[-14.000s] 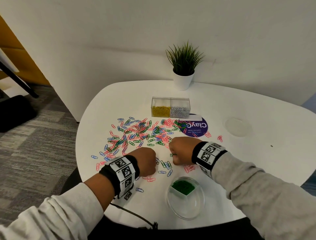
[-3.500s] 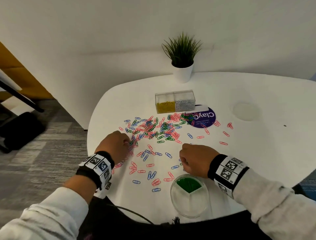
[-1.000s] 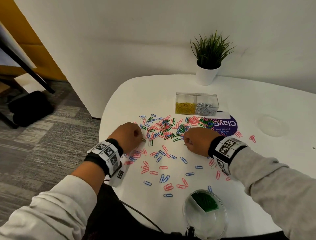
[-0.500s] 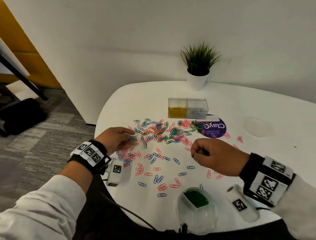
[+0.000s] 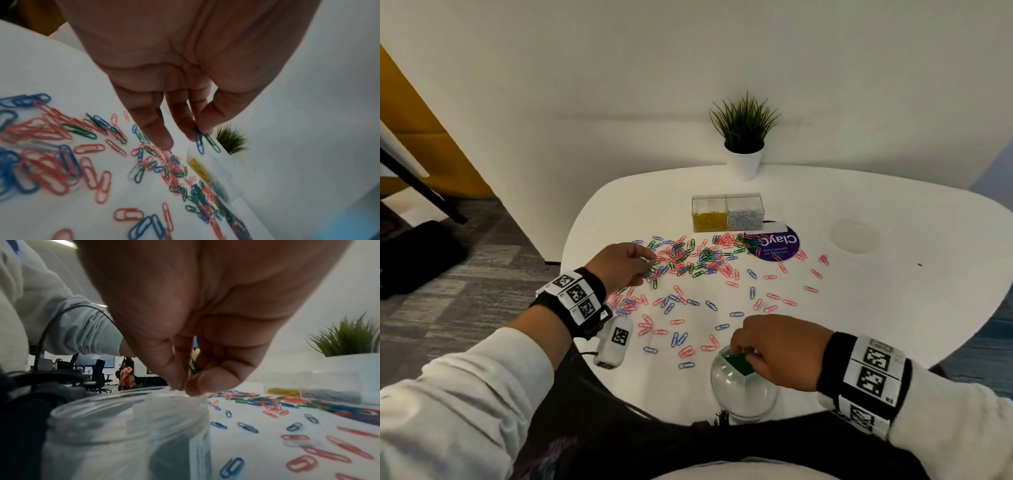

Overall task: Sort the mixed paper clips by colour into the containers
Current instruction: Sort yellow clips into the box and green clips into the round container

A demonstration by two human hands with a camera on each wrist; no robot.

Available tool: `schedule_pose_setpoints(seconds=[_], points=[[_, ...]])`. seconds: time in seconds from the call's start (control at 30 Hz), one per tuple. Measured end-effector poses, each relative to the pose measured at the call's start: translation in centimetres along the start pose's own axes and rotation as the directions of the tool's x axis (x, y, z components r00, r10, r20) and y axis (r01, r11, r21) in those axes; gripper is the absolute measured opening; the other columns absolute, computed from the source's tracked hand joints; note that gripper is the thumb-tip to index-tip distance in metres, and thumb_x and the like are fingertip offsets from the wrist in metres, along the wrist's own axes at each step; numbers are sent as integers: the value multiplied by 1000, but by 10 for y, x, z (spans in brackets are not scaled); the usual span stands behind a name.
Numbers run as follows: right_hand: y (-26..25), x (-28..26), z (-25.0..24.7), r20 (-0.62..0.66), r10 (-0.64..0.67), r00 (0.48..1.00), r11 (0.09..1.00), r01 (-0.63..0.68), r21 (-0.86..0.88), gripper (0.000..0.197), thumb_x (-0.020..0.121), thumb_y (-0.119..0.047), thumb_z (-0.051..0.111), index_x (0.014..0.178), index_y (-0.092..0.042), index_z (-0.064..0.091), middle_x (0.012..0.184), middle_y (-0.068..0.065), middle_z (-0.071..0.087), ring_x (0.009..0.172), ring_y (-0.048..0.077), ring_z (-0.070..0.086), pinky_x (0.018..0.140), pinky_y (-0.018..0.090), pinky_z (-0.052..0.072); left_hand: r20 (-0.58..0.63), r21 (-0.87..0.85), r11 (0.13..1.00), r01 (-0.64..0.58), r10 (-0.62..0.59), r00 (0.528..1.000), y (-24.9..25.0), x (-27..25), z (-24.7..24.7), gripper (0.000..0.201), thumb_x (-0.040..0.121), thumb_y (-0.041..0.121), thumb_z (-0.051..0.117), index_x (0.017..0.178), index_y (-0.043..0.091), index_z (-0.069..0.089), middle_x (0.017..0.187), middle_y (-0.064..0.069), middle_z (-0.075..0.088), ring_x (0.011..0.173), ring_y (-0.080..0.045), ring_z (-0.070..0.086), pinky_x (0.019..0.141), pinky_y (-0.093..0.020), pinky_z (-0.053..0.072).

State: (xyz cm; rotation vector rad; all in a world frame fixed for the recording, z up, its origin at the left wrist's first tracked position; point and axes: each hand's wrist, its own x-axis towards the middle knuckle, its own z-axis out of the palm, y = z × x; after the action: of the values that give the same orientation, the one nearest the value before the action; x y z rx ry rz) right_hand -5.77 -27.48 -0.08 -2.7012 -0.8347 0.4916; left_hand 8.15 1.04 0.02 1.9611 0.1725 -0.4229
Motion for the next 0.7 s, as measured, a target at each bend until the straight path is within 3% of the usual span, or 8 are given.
schedule_pose_setpoints(seconds=[0.07, 0.13, 0.23, 0.33, 0.43, 0.5, 0.57, 0.7], points=[[0, -3, -3, -11, -4, 1000, 1000, 4, 27, 33, 98, -22, 46, 128, -29, 58, 118, -5, 62, 103, 15, 56, 89, 29, 45, -38, 84, 995, -53, 57, 998, 2, -9, 5, 20, 91, 1, 57, 97, 14, 71, 84, -11, 70, 78, -18, 64, 76, -32, 57], [1, -7, -7, -44, -7, 999, 998, 9, 56, 32, 98, -25, 49, 127, -34, 59, 121, -11, 63, 102, 10, 56, 90, 26, 45, 2, 103, 991, -88, 88, 996, 4, -23, 15, 17, 91, 2, 59, 99, 12, 70, 84, -13, 71, 75, -17, 65, 69, -30, 56], [1, -9, -15, -114, 42, 993, 996, -32, 84, 27, 98, -30, 51, 123, -33, 60, 114, -16, 61, 84, -1, 46, 75, 12, 34, 121, 51, 993, -109, 102, 987, 8, -45, 35, 15, 91, 1, 62, 104, 9, 67, 80, -15, 70, 70, -17, 65, 62, -28, 56], [-3, -3, -21, -209, 117, 971, 967, -64, 245, 19, 94, -37, 60, 113, -33, 59, 100, -16, 65, 77, 0, 54, 74, 20, 42, 188, -71, 991, -113, 125, 974, 15, -65, 57, 17, 91, -1, 63, 107, 5, 64, 77, -15, 70, 66, -16, 66, 57, -26, 54], [-9, 7, -20, -251, 237, 939, 853, -78, 517, 32, 86, -43, 71, 113, -37, 55, 93, -12, 67, 76, 5, 62, 73, 24, 50, 249, -120, 981, -150, 176, 952, 23, -79, 75, 20, 89, -3, 64, 108, 3, 63, 77, -14, 71, 68, -18, 68, 58, -26, 55], [-11, 12, -19, -284, 286, 915, 779, -49, 625, 39, 82, -36, 77, 114, -37, 55, 89, -6, 67, 72, 6, 64, 69, 24, 52, 258, -130, 976, -173, 202, 945, 27, -84, 83, 23, 88, -5, 64, 110, 3, 62, 79, -11, 72, 68, -18, 68, 60, -27, 56], [-11, 14, -19, -317, 324, 891, 720, -15, 694, 32, 83, -23, 77, 108, -31, 60, 84, 1, 67, 65, 9, 64, 63, 25, 55, 259, -136, 974, -181, 211, 943, 29, -86, 86, 23, 88, -6, 64, 110, 3, 61, 78, -11, 73, 68, -19, 68, 61, -28, 56], [-6, 11, -23, -333, 325, 885, 724, -6, 690, 13, 86, -11, 73, 87, -22, 66, 72, 0, 67, 57, 10, 65, 61, 28, 57, 314, -97, 982, -165, 187, 931, 26, -88, 84, 21, 87, -3, 67, 107, 2, 62, 77, -12, 73, 68, -18, 67, 64, -28, 57]])
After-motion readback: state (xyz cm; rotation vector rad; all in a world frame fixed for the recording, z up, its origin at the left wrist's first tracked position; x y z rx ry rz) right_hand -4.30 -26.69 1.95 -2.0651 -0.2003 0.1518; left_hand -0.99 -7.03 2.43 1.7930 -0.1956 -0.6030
